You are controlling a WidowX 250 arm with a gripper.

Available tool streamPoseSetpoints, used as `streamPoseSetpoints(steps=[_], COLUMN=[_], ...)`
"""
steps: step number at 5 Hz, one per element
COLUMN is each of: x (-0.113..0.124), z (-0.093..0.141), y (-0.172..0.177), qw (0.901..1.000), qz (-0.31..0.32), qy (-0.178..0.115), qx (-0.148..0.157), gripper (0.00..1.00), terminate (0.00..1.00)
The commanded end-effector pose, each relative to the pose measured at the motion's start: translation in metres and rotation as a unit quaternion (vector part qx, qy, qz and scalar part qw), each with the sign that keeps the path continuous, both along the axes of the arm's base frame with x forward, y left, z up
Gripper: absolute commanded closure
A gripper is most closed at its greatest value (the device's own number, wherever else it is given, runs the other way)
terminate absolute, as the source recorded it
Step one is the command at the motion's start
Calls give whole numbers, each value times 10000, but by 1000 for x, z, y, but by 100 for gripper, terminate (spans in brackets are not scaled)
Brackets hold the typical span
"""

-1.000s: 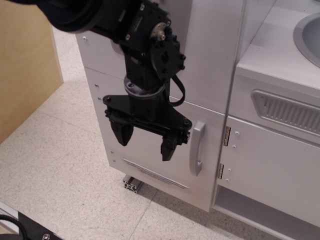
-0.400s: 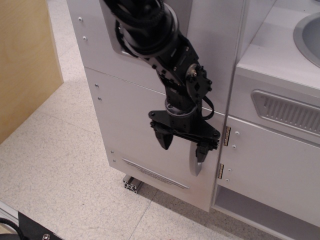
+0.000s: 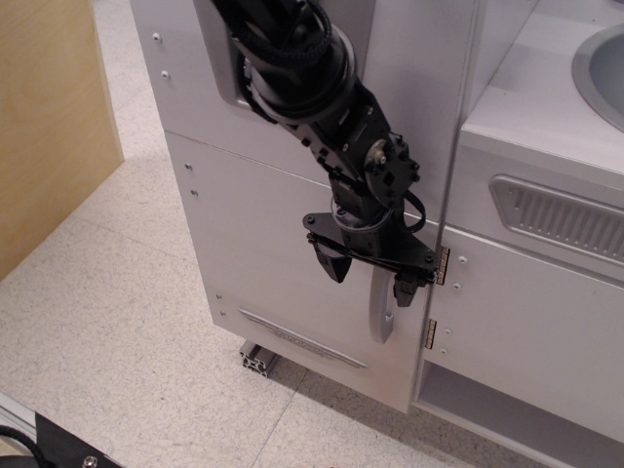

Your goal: Open low fridge

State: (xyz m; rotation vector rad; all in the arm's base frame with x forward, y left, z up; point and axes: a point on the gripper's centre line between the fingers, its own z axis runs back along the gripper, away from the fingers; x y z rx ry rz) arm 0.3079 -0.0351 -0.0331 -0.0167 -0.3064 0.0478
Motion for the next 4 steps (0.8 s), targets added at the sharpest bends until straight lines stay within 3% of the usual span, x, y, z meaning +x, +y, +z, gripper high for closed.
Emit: streamPoseSetpoints(steps=[1, 4], x=[12, -26], z=[12, 10], y=[-2, 8], qw=[9997, 9995], qz=[39, -223], qy=[-259, -185], qx=[-8, 139], gripper=[100, 100], terminate=[0, 0])
